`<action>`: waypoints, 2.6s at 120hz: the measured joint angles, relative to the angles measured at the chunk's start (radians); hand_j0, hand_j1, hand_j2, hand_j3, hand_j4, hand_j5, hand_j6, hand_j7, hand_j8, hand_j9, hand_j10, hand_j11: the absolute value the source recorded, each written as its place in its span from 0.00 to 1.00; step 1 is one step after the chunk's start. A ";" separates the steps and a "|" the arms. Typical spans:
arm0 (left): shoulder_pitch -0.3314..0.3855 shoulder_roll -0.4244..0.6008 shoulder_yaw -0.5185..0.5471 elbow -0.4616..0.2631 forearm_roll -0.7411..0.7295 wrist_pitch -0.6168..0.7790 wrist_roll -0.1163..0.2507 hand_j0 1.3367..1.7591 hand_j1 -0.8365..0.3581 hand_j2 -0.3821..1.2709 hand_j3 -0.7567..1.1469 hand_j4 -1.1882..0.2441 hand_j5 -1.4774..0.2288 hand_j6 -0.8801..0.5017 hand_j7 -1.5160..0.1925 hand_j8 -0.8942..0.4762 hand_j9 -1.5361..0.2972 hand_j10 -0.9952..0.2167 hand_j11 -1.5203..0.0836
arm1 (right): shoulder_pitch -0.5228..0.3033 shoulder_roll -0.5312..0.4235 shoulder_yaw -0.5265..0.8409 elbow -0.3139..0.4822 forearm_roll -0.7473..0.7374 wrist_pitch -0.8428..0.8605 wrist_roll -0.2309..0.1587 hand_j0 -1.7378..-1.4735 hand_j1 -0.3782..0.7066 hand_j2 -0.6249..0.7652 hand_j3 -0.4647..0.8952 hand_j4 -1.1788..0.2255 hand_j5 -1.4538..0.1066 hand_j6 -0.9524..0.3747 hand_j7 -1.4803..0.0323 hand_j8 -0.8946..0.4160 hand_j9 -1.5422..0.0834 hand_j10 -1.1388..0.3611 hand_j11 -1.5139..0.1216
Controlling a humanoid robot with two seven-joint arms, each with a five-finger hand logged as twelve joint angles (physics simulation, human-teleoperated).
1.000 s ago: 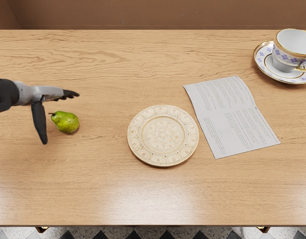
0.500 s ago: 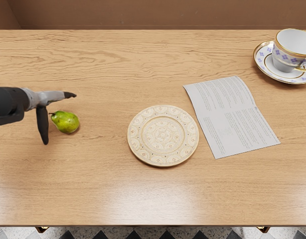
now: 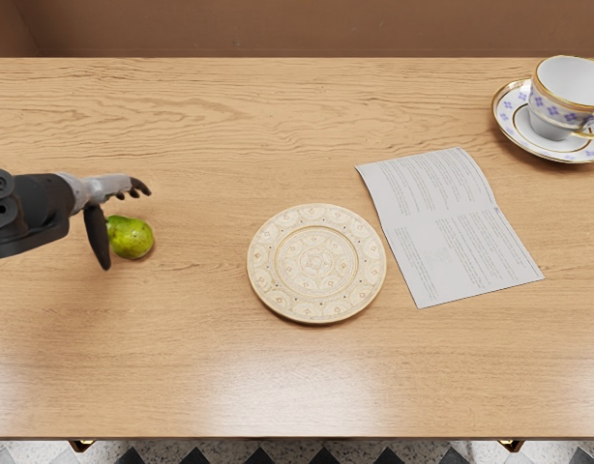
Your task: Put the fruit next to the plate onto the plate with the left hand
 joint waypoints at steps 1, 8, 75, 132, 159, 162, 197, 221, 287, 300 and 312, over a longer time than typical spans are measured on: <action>0.003 -0.004 0.000 0.000 0.004 0.004 0.000 0.76 0.82 0.25 0.40 0.71 0.74 0.51 0.76 0.52 0.72 0.68 0.81 | 0.000 0.000 0.000 0.000 0.000 0.000 0.000 0.30 0.06 0.45 0.34 0.82 0.91 0.70 0.96 0.66 0.93 0.74 0.90; 0.010 -0.016 0.002 -0.002 0.023 0.027 0.001 0.76 0.82 0.25 0.40 0.70 0.73 0.50 0.75 0.52 0.71 0.67 0.80 | 0.000 0.000 0.000 0.000 0.000 0.000 0.000 0.30 0.06 0.45 0.34 0.82 0.91 0.70 0.96 0.66 0.93 0.74 0.90; 0.027 -0.034 0.014 -0.020 0.084 0.100 0.023 0.76 0.78 0.26 0.40 0.68 0.70 0.48 0.72 0.49 0.69 0.64 0.77 | 0.000 0.000 0.000 0.000 0.000 0.000 0.000 0.30 0.06 0.45 0.34 0.82 0.91 0.70 0.96 0.66 0.93 0.74 0.90; 0.038 -0.056 0.016 -0.016 0.082 0.097 0.045 0.76 0.69 0.27 0.40 0.61 0.63 0.41 0.65 0.42 0.62 0.56 0.70 | 0.000 0.000 -0.001 0.000 0.000 0.000 0.000 0.30 0.06 0.45 0.34 0.82 0.91 0.70 0.96 0.66 0.93 0.74 0.90; 0.036 -0.056 0.016 -0.017 0.077 0.095 0.047 0.76 0.65 0.28 0.40 0.59 0.60 0.38 0.62 0.40 0.59 0.53 0.67 | 0.000 0.000 -0.001 0.000 0.000 0.000 0.000 0.30 0.06 0.45 0.34 0.82 0.91 0.70 0.96 0.66 0.93 0.74 0.90; 0.036 -0.056 0.016 -0.017 0.076 0.094 0.047 0.76 0.64 0.28 0.40 0.58 0.60 0.38 0.62 0.39 0.59 0.53 0.66 | 0.000 0.000 -0.001 0.000 0.000 0.000 0.000 0.30 0.06 0.45 0.34 0.82 0.91 0.70 0.96 0.66 0.93 0.74 0.90; 0.038 -0.047 0.016 -0.016 0.075 0.090 0.048 0.76 0.59 0.28 0.40 0.55 0.56 0.34 0.58 0.36 0.55 0.49 0.62 | 0.000 0.000 -0.002 0.000 0.000 0.000 0.000 0.30 0.06 0.45 0.34 0.82 0.91 0.70 0.96 0.66 0.93 0.74 0.90; 0.042 -0.053 0.016 -0.015 0.072 0.086 0.048 0.76 0.58 0.27 0.40 0.53 0.53 0.32 0.56 0.34 0.53 0.46 0.60 | 0.000 0.000 -0.002 0.000 0.000 -0.001 0.000 0.30 0.06 0.45 0.34 0.82 0.91 0.70 0.96 0.66 0.93 0.74 0.90; 0.041 -0.056 0.015 -0.011 0.069 0.075 0.048 0.76 0.52 0.33 0.40 0.46 0.46 0.31 0.48 0.33 0.46 0.39 0.52 | 0.000 0.000 -0.002 -0.001 0.000 -0.001 0.000 0.30 0.06 0.45 0.34 0.82 0.91 0.70 0.96 0.66 0.93 0.74 0.90; 0.041 -0.056 0.015 -0.010 0.066 0.069 0.048 0.75 0.52 0.33 0.40 0.45 0.44 0.32 0.46 0.35 0.44 0.37 0.50 | 0.000 0.000 -0.002 -0.001 0.000 -0.001 0.000 0.30 0.06 0.45 0.34 0.82 0.91 0.70 0.96 0.66 0.93 0.74 0.90; 0.038 -0.055 0.014 -0.010 0.044 0.060 0.048 0.75 0.51 0.34 0.40 0.42 0.43 0.32 0.44 0.35 0.42 0.34 0.47 | 0.000 0.000 -0.002 -0.002 0.000 -0.001 0.000 0.30 0.06 0.45 0.34 0.82 0.91 0.70 0.96 0.66 0.93 0.74 0.90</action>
